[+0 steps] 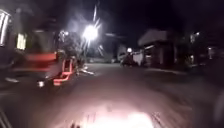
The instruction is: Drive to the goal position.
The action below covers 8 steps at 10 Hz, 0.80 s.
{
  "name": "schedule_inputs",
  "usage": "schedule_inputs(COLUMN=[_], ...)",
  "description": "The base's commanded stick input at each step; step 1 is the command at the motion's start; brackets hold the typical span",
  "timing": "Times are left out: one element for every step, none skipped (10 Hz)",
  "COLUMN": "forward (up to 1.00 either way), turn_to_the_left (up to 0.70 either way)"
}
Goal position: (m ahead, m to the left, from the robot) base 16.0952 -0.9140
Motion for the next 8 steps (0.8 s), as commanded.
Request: schedule_inputs(forward=[1.00, 1.00, 1.00, 1.00, 1.00, 1.00, 1.00, 1.00], turn_to_the_left=[0.00, 0.00, 0.00, 0.00, 0.00, 0.00, 0.00, 0.00])
